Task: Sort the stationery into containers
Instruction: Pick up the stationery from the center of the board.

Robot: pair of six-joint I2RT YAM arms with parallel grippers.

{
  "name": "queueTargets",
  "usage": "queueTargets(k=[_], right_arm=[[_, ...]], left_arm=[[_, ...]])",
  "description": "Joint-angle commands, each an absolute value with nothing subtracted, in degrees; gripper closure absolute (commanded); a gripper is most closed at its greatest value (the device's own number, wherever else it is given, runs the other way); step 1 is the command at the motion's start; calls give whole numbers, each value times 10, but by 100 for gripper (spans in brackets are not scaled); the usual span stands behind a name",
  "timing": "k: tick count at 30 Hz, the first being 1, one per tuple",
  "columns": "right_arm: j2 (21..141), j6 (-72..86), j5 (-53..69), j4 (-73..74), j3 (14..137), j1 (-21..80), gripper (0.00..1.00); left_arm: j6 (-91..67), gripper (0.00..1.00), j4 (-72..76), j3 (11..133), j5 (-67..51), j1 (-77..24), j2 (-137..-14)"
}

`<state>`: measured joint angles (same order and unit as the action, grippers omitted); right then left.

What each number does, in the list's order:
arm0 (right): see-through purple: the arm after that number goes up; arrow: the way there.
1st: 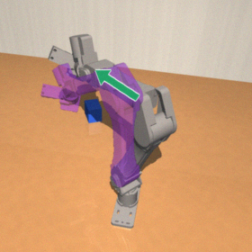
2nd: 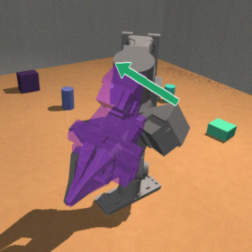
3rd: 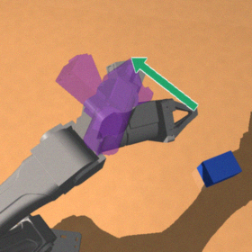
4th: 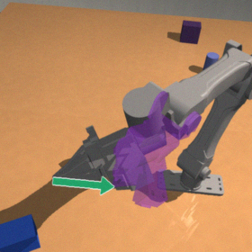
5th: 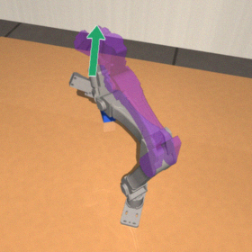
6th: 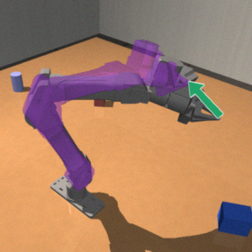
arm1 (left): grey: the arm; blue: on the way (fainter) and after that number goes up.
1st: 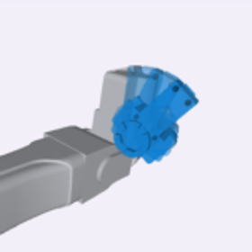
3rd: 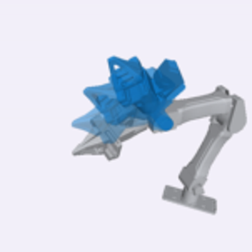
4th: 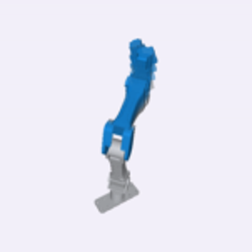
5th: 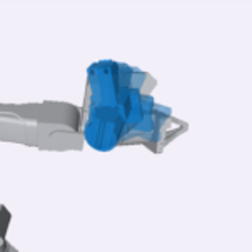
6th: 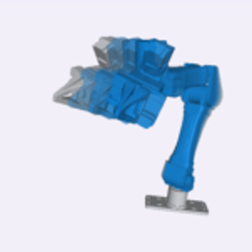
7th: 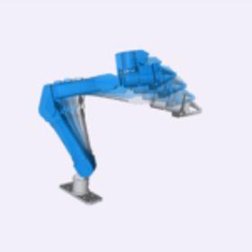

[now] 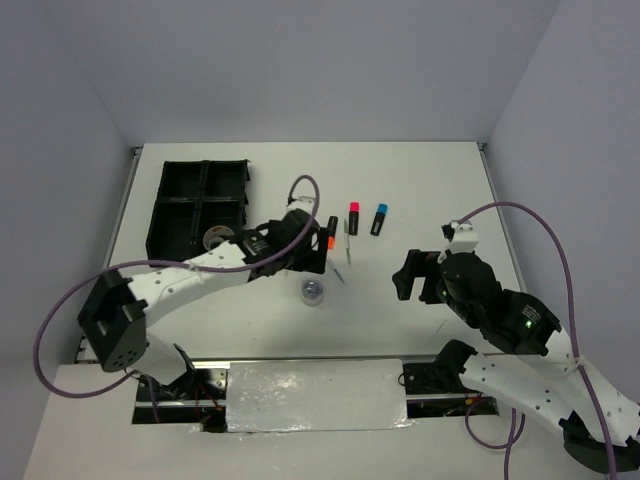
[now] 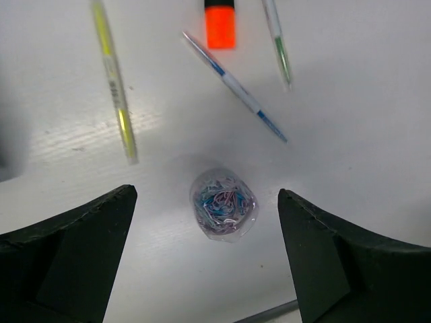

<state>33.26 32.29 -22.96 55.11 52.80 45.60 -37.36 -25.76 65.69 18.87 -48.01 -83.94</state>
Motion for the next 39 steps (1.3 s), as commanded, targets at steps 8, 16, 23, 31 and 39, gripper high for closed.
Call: queueTargets(k=[8,16,23,31,39], right_arm=[[320,315,-222,541,523,457,0],[317,311,-218,535,518,456,0],[324,309,-214,532,515,457,0],[328,308,-215,532,515,456,0],[329,308,-214,530,513,456,0]], left_arm=[[-394,1,-221,678,175,-555,-961],[-414,1,-240,654,209,-559,-980],[-421,1,-262,663,244,-562,-984],[-419,1,-281,680,273,-580,-940],[-419,1,-290,681,289,-582,-947]])
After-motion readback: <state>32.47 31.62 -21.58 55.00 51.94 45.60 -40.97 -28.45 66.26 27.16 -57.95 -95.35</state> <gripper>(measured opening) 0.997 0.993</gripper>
